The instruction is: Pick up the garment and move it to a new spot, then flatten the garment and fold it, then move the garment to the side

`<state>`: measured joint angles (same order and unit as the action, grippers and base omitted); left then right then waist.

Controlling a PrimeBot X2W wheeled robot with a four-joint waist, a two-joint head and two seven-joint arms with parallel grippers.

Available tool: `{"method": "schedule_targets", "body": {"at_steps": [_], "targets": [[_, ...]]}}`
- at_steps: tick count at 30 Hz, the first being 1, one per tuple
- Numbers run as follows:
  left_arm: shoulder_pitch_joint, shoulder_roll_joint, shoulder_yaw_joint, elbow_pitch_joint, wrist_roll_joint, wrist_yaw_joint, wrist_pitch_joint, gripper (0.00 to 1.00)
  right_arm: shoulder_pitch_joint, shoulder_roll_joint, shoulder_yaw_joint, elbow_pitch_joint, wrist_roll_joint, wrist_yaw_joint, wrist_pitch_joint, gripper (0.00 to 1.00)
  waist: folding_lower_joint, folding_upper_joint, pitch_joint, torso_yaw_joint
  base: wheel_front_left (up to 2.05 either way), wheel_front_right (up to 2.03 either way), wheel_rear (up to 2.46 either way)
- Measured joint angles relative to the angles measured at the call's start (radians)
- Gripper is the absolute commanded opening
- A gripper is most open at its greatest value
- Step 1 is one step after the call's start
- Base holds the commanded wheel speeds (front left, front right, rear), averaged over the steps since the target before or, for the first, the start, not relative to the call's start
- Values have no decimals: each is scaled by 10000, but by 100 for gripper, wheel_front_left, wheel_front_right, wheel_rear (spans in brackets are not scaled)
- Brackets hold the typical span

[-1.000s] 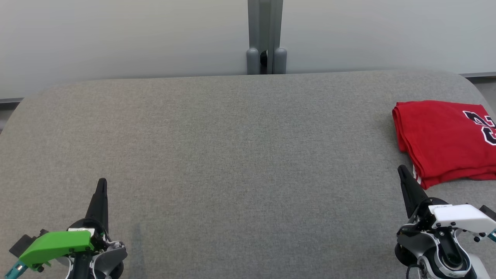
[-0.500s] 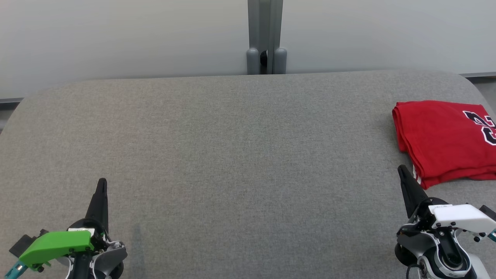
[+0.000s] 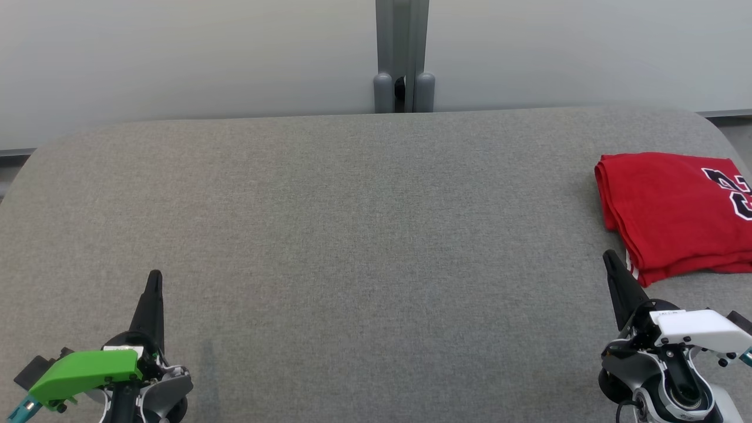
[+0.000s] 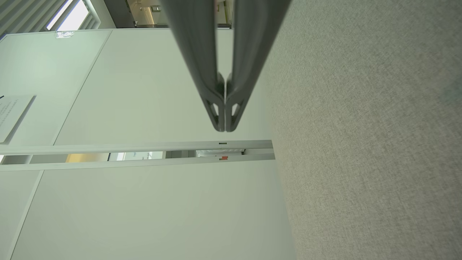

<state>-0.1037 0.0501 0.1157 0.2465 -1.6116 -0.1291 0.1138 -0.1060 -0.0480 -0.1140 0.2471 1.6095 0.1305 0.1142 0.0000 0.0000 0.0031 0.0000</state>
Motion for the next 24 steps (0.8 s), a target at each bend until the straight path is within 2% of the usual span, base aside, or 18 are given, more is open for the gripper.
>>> {"method": "schedule_targets", "body": {"at_steps": [24], "targets": [[0, -2, 2, -2, 0, 0, 4, 0, -1, 0, 0, 0, 0, 0, 0, 0, 0, 0, 0, 0, 0, 0, 0]]}}
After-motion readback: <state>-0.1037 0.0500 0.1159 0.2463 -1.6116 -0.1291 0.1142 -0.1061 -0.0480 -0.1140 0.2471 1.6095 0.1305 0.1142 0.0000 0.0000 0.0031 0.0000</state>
